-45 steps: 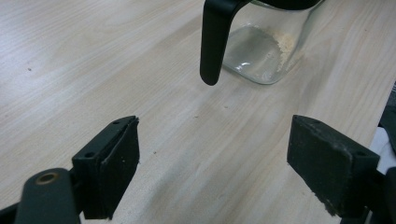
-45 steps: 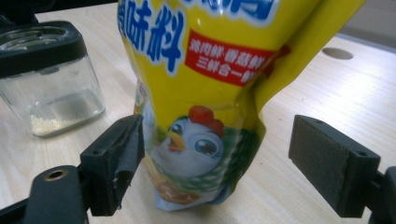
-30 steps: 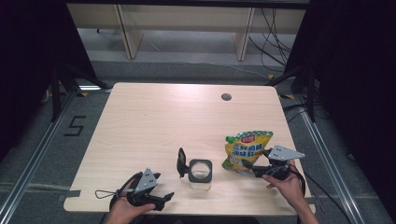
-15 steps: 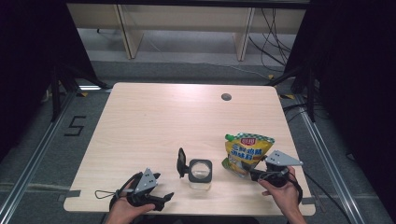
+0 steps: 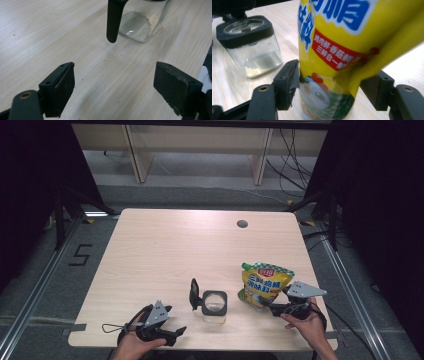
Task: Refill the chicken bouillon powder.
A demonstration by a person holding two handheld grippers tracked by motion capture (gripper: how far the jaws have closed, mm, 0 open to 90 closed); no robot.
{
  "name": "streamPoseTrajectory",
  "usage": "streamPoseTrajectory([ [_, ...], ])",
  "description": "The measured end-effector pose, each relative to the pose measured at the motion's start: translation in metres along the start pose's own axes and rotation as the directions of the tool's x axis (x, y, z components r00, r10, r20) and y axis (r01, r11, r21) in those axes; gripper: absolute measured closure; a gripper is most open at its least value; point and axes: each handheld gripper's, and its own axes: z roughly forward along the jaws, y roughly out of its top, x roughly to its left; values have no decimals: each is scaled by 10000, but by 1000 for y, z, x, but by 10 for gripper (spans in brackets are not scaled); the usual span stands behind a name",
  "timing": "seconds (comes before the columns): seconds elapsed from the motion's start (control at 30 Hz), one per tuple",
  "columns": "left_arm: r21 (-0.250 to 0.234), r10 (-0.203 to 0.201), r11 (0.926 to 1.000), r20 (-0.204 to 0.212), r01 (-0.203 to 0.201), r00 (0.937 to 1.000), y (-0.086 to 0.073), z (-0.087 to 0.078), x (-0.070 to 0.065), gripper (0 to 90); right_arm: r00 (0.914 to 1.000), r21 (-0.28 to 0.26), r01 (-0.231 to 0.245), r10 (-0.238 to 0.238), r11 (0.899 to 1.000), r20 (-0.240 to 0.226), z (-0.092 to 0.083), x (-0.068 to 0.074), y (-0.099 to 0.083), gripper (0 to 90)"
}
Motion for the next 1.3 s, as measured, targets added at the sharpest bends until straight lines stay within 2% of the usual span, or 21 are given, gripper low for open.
streamPoseTrajectory([
  [0.03, 0, 0, 10000, 0, 0, 10000, 0, 0, 0, 169, 9994, -84, 333, -333, 9994, 27, 1, -3, 1, 353],
  [0.1, -42, 94, 9999, 34, -94, 9999, 0, 0, 0, 170, 9994, -53, 346, -347, 9994, -29, 1, -3, 1, 359],
  [0.13, 49, -138, 9999, -48, 139, 9999, 0, 0, -1, 170, 9992, -146, 396, -397, 9991, -74, 1, -3, 1, 372],
  [0.2, 6, -140, 9999, -14, 140, 9999, 0, 0, -1, 170, 9987, -80, 424, -421, 9991, 272, 0, 0, 2, 379],
  [0.27, 11, -145, 9999, -13, 145, 9999, -1, 0, -1, 170, 9979, 38, -184, 181, 9998, 618, -1, 7, 3, 389],
  [0.33, 21, -20, 10000, -8, 20, 10000, 0, 0, 0, 171, 9968, -27, -50, 52, 10000, 792, -1, 9, 3, 393],
  [0.4, 79, -159, 9998, -18, 159, 9999, -1, 0, 0, 171, 9857, 229, -800, 756, 9965, 1508, -2, 24, 6, 402],
  [0.5, 105, 101, 9999, 57, -101, 9999, 0, 0, 1, 172, 9819, 160, -680, 641, 9976, 1783, 0, 27, 7, 403],
  [0.57, 103, -188, 9998, -25, 188, 9998, -1, 1, 0, 172, 9716, 154, -1279, 1222, 9917, 2027, 0, 34, 8, 405],
  [0.67, 52, -137, 9999, -7, 137, 9999, -2, 2, 0, 173, 9706, 56, -974, 937, 9952, 2218, 3, 36, 8, 400],
  [0.77, 122, -257, 9996, 13, 257, 9997, -2, 2, 0, 173, 9742, -10, -681, 667, 9977, 2157, 5, 34, 6, 381],
  [0.8, 164, -122, 9998, 24, 122, 9999, -2, 2, 0, 174, 9817, -191, -845, 865, 9962, 1697, 9, 28, 3, 345],
  [0.87, 126, -137, 9998, 13, 137, 9999, -2, 2, 0, 174, 9917, -208, -360, 383, 9991, 1224, 12, 19, 2, 322],
  [0.93, 167, -217, 9996, 33, 216, 9998, -2, 2, 0, 174, 9961, -401, 20, 15, 9992, 884, 15, 13, 0, 309],
  [1.0, 127, -257, 9996, 39, 256, 9997, -2, 2, 0, 174, 9981, -305, -38, 57, 9995, 607, 18, 11, -3, 282],
  [1.03, 127, -257, 9996, 39, 256, 9997, -2, 2, 0, 174, 9981, -305, -38, 57, 9995, 607, 18, 11, -3, 282],
  [1.07, 126, -191, 9997, 11, 191, 9998, -2, 2, 0, 174, 9978, -193, 449, -439, 9988, 490, 20, 9, -5, 282],
  [1.17, 123, -166, 9998, 30, 165, 9999, -2, 2, -1, 174, 9979, -292, 488, -475, 9984, 445, 24, 10, -6, 281],
  [1.2, 252, 15, 9997, 41, -16, 10000, -1, 1, 1, 174, 9952, -374, 916, -901, 9951, 392, 27, 6, -6, 278],
  [1.27, 156, -125, 9998, 65, 124, 9999, -2, 2, 0, 174, 9954, -432, 929, -919, 9947, 254, 32, 6, -7, 277],
  [1.3, 4, -275, 9996, 69, 275, 9996, -2, 2, -1, 174, 9889, -571, 1477, -1465, 9874, 252, 35, 4, -7, 275],
])
